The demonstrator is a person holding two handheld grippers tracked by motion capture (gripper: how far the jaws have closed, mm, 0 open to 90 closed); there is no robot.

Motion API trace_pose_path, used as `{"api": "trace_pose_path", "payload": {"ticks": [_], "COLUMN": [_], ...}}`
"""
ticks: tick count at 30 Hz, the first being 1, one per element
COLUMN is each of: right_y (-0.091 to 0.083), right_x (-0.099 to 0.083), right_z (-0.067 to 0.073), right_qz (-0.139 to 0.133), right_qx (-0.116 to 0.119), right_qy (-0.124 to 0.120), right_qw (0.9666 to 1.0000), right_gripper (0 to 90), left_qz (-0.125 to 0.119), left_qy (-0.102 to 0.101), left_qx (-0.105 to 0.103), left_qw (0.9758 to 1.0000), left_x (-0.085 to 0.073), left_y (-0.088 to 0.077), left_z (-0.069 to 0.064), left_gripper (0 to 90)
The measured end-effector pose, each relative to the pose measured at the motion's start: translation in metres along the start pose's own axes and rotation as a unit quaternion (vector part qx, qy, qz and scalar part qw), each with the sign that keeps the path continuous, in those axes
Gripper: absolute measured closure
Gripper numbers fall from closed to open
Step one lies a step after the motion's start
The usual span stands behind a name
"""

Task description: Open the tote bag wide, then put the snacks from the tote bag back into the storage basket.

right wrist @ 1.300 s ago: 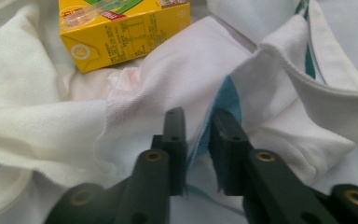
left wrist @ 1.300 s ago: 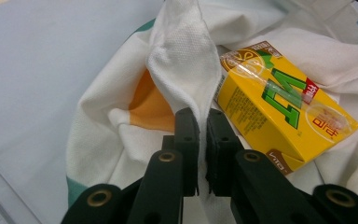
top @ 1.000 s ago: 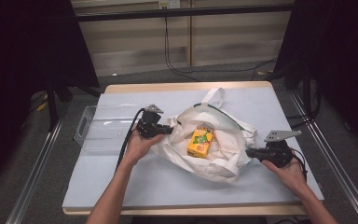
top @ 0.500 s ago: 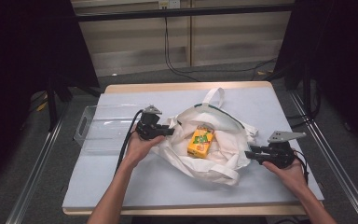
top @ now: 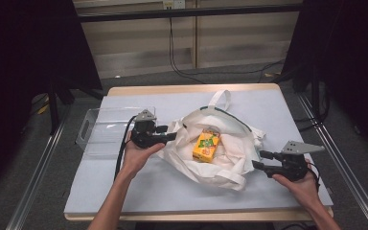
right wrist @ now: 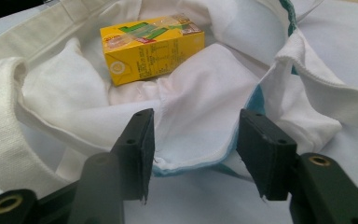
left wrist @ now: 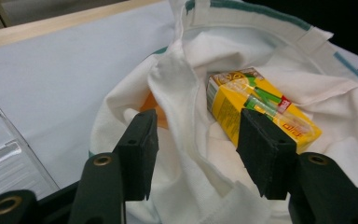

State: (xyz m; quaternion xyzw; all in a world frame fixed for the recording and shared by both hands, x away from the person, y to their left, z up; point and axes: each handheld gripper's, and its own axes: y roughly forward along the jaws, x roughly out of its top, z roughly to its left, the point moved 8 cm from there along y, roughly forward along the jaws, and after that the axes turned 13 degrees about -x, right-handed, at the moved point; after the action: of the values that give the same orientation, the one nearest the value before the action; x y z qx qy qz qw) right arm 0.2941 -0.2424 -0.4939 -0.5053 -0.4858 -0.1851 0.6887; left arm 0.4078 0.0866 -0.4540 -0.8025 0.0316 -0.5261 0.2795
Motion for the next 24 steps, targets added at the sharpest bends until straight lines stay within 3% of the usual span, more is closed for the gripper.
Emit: {"api": "trace_pose_path", "payload": {"ticks": [12,20,24], "right_y": [-0.013,-0.013,-0.012], "right_x": [-0.008,-0.009,-0.009], "right_z": [0.012,0.018,0.021], "right_qz": [-0.010,-0.015,-0.013], "right_qx": [0.004,0.012,0.014], "right_qy": [0.023,0.020,0.011], "right_qw": [0.9997,0.9996,0.9998], "right_gripper": [38.5,38.0,36.6], "left_qz": [-0.019,-0.027,-0.015], "left_qy": [0.036,0.046,0.046], "left_qx": [-0.022,-0.040,-0.041], "left_qw": [0.9989,0.9978,0.9980], "left_x": [-0.001,-0.004,-0.008], "left_y": [-0.009,0.005,0.014], "left_z": [-0.039,-0.057,-0.061], "left_gripper": [41.2,36.7,35.2]}}
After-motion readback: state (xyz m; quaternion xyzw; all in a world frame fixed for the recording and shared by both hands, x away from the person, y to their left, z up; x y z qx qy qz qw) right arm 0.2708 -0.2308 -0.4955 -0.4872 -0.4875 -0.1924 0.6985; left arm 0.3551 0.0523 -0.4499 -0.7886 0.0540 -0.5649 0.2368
